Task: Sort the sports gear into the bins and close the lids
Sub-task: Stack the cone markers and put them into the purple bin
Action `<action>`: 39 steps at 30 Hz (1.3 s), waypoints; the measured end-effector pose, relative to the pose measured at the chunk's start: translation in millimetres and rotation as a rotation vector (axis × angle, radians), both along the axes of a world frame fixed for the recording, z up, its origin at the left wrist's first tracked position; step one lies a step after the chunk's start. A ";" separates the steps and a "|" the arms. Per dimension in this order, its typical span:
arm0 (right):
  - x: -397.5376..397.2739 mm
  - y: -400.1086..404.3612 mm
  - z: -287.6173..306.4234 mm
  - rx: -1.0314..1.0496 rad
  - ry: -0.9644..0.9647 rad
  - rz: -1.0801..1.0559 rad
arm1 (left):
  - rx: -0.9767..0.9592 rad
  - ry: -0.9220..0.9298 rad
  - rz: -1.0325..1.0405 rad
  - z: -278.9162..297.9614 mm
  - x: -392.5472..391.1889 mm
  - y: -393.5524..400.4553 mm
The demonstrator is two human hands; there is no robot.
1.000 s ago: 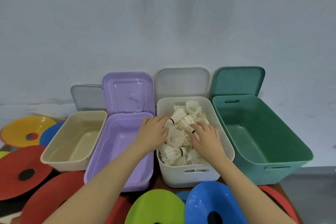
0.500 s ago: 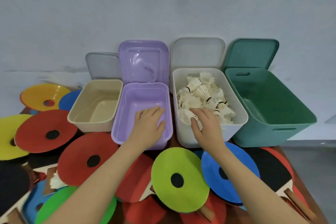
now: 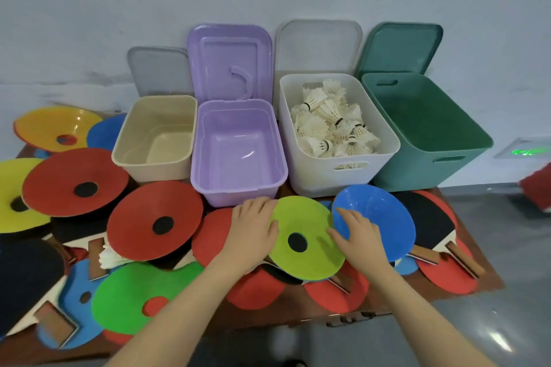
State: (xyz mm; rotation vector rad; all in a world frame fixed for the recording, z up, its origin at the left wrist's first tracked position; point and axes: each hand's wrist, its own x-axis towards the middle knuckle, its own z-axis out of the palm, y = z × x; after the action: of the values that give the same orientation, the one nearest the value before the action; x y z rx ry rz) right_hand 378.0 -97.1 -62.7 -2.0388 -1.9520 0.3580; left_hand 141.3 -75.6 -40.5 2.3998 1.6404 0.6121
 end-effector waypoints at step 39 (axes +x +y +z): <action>-28.0 -34.9 -17.1 0.255 0.213 0.241 | -0.378 -0.027 0.239 -31.7 18.7 -19.3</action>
State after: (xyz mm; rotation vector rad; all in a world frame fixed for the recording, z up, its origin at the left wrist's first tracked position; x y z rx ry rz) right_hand 349.9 -132.0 -79.8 -1.5486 -1.9977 0.3428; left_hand 160.0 -94.9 -72.2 1.9409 1.8539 0.3266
